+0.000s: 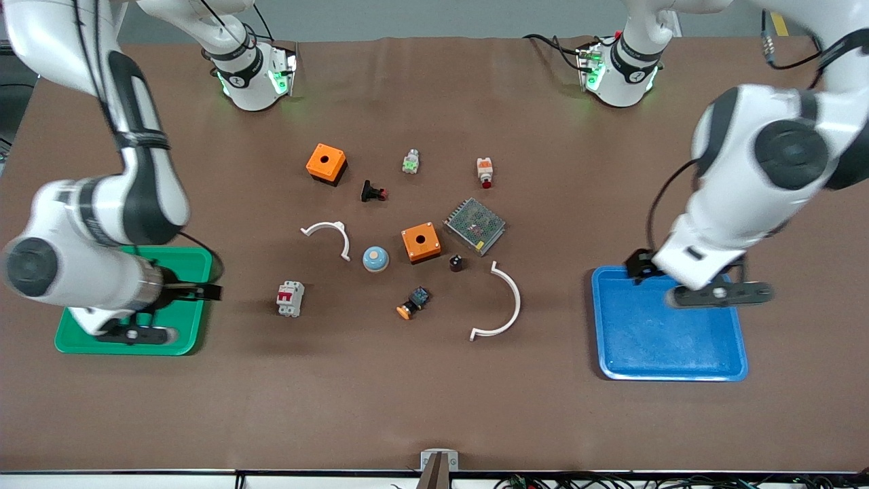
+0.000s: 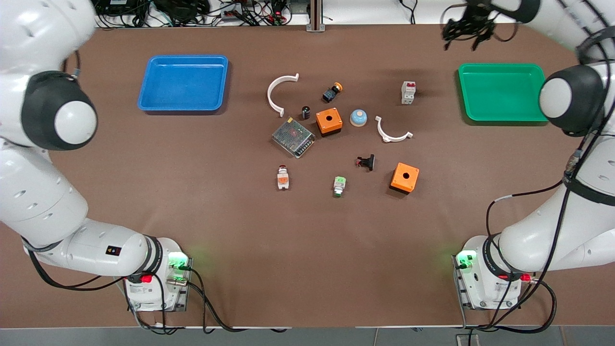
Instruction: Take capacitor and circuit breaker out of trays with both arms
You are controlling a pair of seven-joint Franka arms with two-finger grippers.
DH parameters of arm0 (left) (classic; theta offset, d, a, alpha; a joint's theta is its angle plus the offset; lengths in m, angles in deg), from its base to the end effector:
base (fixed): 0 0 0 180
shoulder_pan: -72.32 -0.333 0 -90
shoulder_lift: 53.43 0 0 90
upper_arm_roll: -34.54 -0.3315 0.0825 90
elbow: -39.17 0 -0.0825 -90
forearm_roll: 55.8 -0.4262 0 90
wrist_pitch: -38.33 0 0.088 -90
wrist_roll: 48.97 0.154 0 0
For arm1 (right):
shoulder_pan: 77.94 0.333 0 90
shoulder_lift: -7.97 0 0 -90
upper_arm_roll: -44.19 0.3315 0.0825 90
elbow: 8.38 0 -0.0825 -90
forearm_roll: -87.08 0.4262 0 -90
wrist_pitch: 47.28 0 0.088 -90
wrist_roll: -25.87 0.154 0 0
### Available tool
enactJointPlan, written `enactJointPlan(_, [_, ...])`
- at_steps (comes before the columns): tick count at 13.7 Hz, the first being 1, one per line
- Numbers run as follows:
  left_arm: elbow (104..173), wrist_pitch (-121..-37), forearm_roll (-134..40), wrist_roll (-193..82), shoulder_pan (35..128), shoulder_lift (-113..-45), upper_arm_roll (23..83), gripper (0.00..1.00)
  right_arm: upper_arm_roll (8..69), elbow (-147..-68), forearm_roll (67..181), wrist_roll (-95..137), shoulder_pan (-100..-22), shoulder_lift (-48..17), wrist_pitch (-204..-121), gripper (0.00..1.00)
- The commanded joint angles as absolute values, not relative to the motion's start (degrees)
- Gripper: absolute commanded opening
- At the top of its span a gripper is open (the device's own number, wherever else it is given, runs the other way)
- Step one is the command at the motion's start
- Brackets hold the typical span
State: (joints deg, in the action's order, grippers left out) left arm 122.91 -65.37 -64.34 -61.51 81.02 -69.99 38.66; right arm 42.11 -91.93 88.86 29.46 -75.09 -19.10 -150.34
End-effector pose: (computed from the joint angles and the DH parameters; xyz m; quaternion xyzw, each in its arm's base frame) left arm 0.6925 -0.1326 0.4852 -0.9975 0.0161 -0.0430 0.0546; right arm 0.7191 0.0169 0.3537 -0.9974 0.0276 0.0660 0.0040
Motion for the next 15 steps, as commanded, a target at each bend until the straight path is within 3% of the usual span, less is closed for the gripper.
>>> enactJointPlan(1, [124.95,-59.86,-64.42,-55.39,76.73,-63.47,39.29,1.00,43.05,-92.67,87.35,25.97,-78.81,-14.37,-145.73,1.00])
enactJointPlan(7, [125.74,-50.62,-63.27,-54.68,74.43,-56.43,39.55,1.00,43.49,-89.00,87.00,26.75,-79.17,-8.90,-136.41,1.00])
enactJointPlan(15, [133.30,-50.61,-58.26,-51.25,67.04,-47.20,42.80,1.00,43.49,-86.08,87.52,27.27,-79.34,-6.98,-133.41,1.00])
